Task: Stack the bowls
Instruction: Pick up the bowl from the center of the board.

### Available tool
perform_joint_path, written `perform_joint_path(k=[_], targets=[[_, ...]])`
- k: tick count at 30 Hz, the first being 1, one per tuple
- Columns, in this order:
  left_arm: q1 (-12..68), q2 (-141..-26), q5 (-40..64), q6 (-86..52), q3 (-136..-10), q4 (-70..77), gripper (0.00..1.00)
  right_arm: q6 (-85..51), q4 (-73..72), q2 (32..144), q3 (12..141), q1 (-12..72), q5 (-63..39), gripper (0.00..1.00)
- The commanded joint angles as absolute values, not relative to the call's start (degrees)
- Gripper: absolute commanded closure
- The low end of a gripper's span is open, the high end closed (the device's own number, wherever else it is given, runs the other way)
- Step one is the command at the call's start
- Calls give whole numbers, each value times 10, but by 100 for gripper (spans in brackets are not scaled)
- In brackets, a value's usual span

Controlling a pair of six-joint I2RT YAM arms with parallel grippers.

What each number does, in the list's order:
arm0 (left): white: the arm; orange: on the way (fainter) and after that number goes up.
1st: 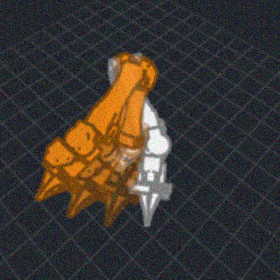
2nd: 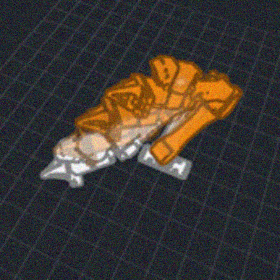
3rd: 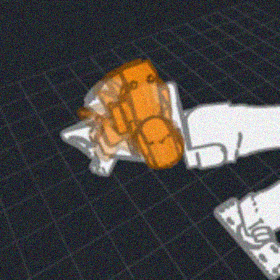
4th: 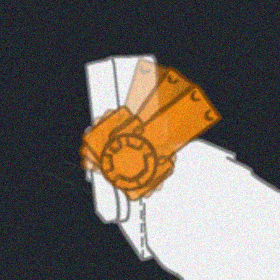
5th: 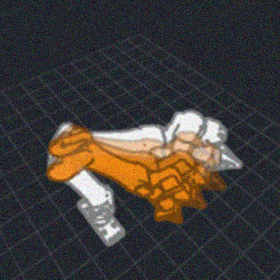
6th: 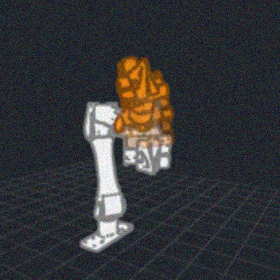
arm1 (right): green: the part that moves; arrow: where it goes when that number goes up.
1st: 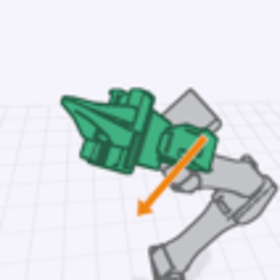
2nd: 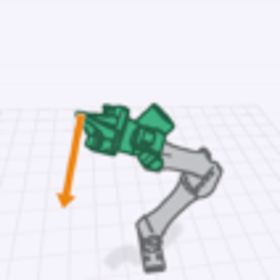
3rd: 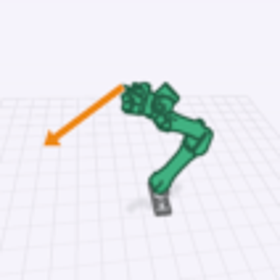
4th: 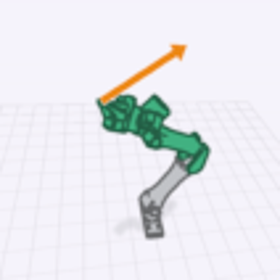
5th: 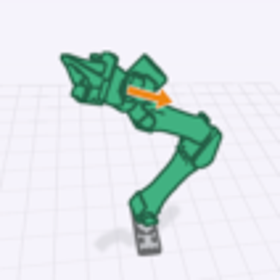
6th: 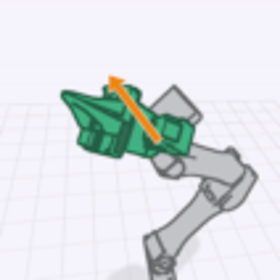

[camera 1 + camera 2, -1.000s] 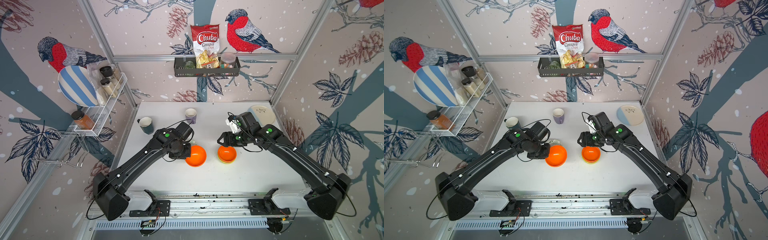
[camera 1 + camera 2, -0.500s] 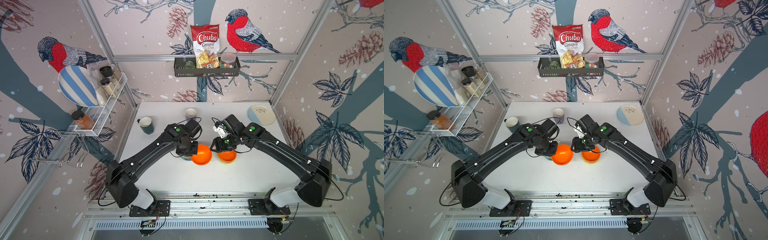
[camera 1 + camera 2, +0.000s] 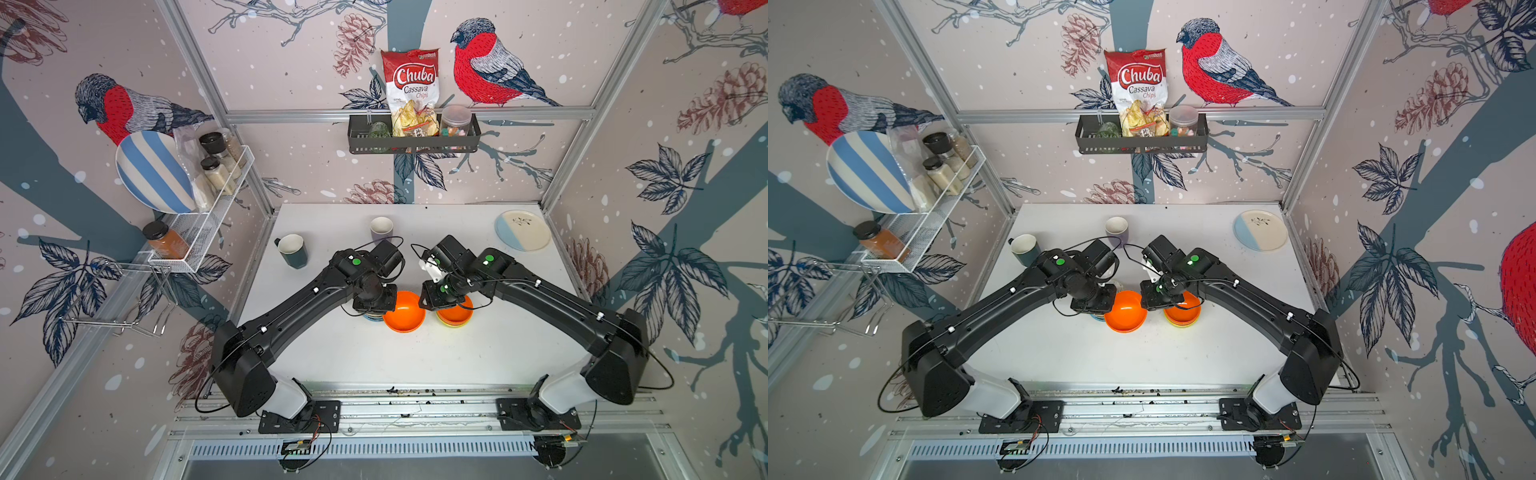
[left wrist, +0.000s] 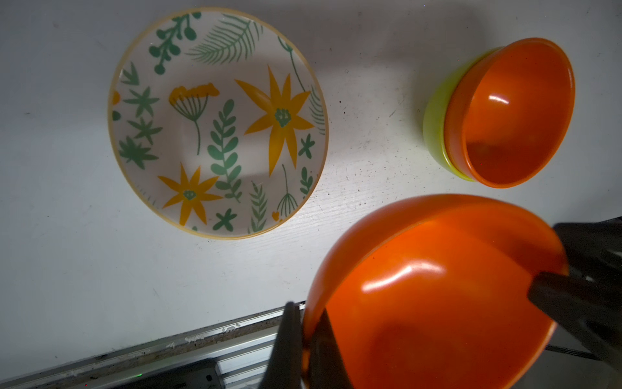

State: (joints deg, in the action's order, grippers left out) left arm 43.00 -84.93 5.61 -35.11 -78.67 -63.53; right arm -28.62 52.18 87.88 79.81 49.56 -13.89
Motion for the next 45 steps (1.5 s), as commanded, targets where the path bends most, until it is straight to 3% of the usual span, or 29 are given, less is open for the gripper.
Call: perform_joint_path(k=[1,16,22,26,27,31,36,45], targets=[[432,-843,59,-353,-783,-625,100,-282,536,883,801,500,-116,75],[434,-836,60,-356,-779,-617,100,-280,541,895,801,509,-101,87],[433,-832,65,-357,-774,-608,100,-283,541,893,802,512,-100,100],[434,-820,69,-358,-764,-589,100,-283,542,891,804,511,-97,100],[433,-814,69,-359,-760,-582,95,-283,544,892,807,510,-97,100],[433,-784,56,-365,-750,-561,55,-281,554,894,815,506,-92,100],[430,-745,17,-379,-740,-549,30,-277,564,895,819,495,-89,100],[353,-659,3,-379,-687,-559,25,-267,579,873,812,433,-85,100]])
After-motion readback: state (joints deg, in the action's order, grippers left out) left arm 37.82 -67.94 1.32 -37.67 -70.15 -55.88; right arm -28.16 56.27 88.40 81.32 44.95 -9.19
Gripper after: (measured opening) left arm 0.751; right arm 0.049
